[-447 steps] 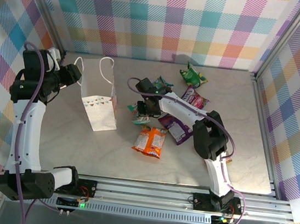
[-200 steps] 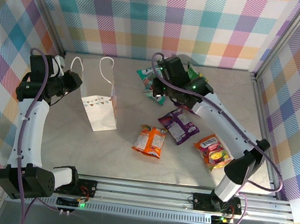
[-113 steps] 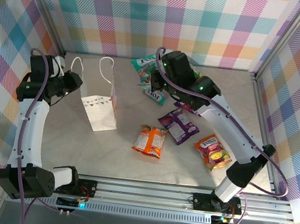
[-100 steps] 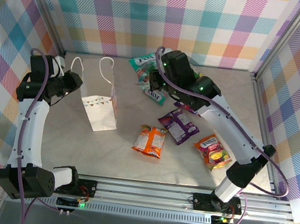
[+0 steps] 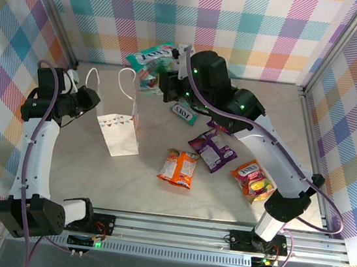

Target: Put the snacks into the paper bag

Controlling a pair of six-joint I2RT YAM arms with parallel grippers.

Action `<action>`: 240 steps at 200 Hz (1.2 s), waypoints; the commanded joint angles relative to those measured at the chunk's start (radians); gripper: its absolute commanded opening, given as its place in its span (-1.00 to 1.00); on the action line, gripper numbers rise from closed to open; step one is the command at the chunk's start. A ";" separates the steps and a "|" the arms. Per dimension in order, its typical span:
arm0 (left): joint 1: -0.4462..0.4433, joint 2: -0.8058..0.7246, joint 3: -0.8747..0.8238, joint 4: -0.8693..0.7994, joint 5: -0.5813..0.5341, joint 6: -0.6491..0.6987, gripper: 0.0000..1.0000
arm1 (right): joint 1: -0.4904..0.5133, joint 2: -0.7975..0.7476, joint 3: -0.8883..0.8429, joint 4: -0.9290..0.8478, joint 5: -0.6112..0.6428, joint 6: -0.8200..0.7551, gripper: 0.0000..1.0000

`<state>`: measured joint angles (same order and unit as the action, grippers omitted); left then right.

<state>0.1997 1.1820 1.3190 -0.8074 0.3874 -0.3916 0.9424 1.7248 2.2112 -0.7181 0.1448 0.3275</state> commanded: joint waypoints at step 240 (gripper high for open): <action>0.012 0.001 -0.009 0.038 0.086 -0.032 -0.62 | 0.052 0.228 0.195 0.282 -0.495 -0.017 -0.82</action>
<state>0.1997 1.1828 1.3132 -0.7784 0.4488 -0.4080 0.9886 1.9545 2.3745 -0.5518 -0.2821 0.3202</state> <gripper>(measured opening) 0.193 0.092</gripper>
